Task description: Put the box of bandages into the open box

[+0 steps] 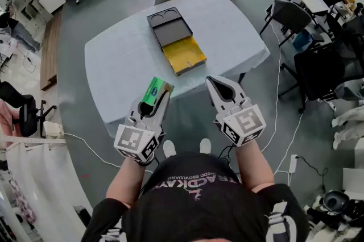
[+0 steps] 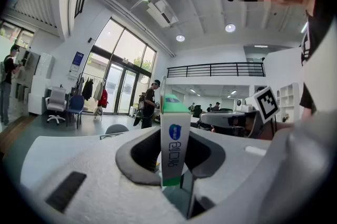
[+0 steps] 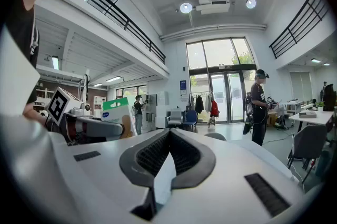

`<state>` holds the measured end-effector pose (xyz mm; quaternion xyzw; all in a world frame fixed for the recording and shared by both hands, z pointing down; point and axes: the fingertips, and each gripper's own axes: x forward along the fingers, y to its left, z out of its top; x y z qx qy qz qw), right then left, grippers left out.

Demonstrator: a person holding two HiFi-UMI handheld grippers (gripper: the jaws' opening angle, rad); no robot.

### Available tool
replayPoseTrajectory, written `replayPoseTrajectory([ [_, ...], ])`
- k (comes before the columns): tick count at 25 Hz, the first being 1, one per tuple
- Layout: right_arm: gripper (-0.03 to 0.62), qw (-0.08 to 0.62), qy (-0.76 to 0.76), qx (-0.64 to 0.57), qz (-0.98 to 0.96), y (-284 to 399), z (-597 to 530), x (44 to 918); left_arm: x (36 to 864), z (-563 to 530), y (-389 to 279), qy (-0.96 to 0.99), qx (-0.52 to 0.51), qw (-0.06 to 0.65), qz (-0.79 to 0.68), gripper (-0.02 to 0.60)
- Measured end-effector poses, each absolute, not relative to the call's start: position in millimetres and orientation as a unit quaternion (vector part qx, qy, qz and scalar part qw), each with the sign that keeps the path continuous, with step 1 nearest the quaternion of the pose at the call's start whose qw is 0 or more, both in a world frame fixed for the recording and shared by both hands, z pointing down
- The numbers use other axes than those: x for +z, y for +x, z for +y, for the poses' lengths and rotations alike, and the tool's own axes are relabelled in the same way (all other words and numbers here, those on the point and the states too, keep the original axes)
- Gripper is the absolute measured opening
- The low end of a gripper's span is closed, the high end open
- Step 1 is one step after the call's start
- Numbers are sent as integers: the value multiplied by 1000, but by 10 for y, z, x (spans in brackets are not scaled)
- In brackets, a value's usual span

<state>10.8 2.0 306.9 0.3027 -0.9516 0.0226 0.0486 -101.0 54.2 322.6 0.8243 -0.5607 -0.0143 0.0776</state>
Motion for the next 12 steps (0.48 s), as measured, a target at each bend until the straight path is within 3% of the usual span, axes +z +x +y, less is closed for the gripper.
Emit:
replayPoseTrajectory([
  [12, 9, 36, 296, 35, -954, 138, -30, 3052, 3205, 524, -966, 825, -12, 78, -560, 101],
])
